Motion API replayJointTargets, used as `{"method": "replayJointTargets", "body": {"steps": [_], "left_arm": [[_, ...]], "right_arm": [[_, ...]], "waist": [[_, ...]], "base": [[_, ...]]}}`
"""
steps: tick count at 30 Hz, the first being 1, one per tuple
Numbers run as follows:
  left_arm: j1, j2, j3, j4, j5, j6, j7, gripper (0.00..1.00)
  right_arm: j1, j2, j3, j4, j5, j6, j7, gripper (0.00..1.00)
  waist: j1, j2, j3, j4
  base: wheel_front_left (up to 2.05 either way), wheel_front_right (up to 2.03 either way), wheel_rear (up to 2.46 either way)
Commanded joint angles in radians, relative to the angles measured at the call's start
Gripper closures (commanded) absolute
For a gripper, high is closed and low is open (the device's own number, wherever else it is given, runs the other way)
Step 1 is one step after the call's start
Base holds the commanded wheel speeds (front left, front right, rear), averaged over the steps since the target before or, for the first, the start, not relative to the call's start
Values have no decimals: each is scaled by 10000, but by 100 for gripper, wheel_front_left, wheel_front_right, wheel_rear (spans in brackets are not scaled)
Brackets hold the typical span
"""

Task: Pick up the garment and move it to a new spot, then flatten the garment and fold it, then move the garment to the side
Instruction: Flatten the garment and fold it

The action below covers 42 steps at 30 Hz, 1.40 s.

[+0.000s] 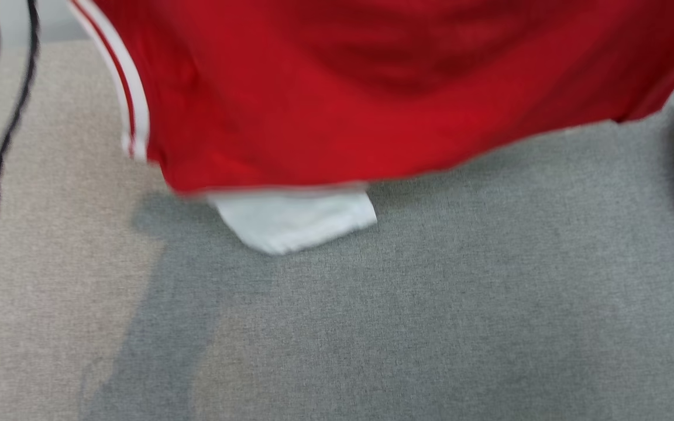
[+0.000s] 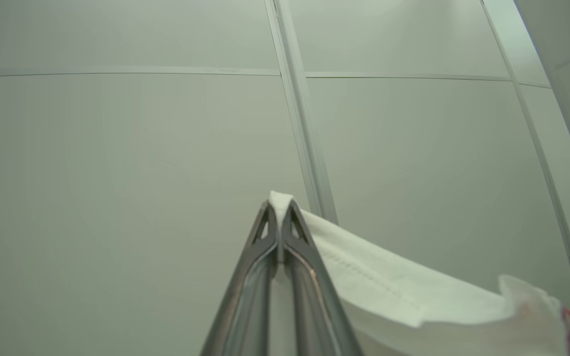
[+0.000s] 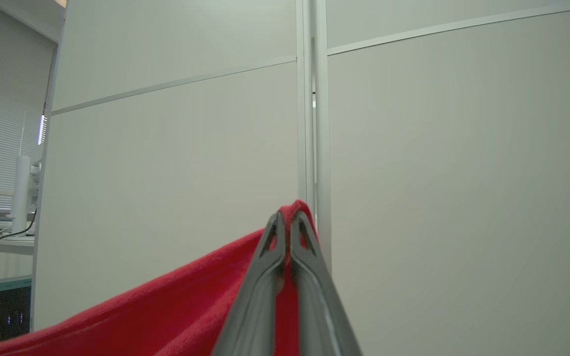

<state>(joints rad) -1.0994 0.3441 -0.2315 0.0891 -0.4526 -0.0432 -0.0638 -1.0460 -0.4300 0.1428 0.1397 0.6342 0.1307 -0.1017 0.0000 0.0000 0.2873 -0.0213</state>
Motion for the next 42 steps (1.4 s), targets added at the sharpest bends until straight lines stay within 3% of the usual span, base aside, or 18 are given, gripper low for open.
{"method": "replayJointTargets", "body": {"steps": [1,7,12,18,23,32,39,42], "left_arm": [[-301,0,39,269,-24,-35,-73,100],[-2749,-266,-91,3122,156,-396,-950,100],[-4006,-598,-324,5402,113,-582,-1260,100],[-4281,-1194,-233,8292,-432,-669,-1089,100],[-3774,-1722,-103,9979,-1049,-780,-1104,100],[-2077,-2081,-12,11074,-1913,-880,-1677,100],[142,-2090,-233,10319,-2375,-875,-2006,100],[1422,-1780,144,9236,-2442,-876,-2018,100]], "right_arm": [[-268,-3,107,219,57,2,-86,100],[-2985,320,1243,2544,157,2,-828,100],[-4341,924,1739,4719,134,2,-1142,100],[-4623,1834,2520,7447,41,2,-1180,100],[-4246,2264,3057,8818,327,2,-1243,100],[-2626,2406,3868,9113,1400,2,-1508,100],[-293,1968,4374,8045,2256,2,-1648,100],[1096,1732,3909,7070,2505,2,-1642,100]], "waist": [[0,0,246,-45],[0,0,891,-33],[0,0,1168,1],[0,0,1493,50],[0,0,1830,186],[0,0,2317,-3],[0,0,1948,22],[0,0,1705,14]], "base": [[0,0,0],[0,0,0],[0,0,0],[0,0,0],[0,0,0],[0,0,0],[0,0,0],[0,0,0]]}}
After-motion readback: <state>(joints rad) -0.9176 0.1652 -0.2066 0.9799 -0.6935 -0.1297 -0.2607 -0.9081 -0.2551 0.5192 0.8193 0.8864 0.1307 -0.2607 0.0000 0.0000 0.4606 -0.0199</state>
